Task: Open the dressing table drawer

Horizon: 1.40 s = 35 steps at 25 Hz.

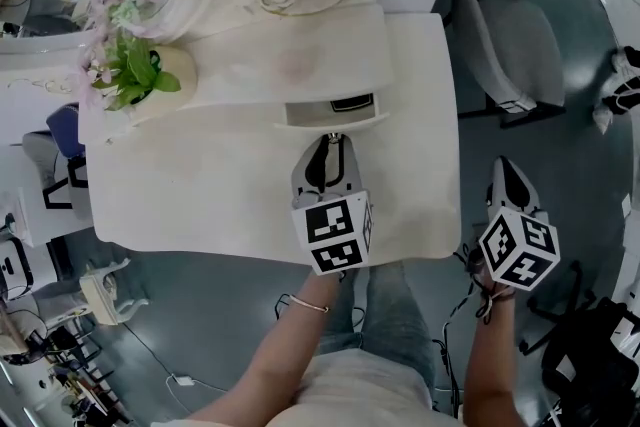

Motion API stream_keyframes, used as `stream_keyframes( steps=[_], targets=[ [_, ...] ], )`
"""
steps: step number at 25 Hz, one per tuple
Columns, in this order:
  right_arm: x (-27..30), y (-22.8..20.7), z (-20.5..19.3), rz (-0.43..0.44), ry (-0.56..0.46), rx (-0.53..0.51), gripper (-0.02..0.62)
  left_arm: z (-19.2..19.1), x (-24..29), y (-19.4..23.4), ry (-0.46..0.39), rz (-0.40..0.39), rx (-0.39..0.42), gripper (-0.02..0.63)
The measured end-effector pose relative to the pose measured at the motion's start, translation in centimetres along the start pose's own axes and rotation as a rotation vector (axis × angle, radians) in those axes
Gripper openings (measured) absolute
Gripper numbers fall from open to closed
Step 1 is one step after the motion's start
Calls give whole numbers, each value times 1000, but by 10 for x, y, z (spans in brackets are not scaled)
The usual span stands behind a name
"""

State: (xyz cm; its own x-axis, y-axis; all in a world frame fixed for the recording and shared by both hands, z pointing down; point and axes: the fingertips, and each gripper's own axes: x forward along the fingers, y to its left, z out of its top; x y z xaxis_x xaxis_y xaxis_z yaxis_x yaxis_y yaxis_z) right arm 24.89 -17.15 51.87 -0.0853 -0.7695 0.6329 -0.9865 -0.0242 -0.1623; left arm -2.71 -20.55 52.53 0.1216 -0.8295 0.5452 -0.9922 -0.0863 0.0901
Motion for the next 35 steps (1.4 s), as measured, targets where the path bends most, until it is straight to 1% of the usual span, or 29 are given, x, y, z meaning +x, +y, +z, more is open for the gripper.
stream_keyframes(
  steps=[35],
  targets=[
    [-13, 12, -10, -8, 3, 0, 8, -14, -21, -2, 21, -32, 3, 107]
  ],
)
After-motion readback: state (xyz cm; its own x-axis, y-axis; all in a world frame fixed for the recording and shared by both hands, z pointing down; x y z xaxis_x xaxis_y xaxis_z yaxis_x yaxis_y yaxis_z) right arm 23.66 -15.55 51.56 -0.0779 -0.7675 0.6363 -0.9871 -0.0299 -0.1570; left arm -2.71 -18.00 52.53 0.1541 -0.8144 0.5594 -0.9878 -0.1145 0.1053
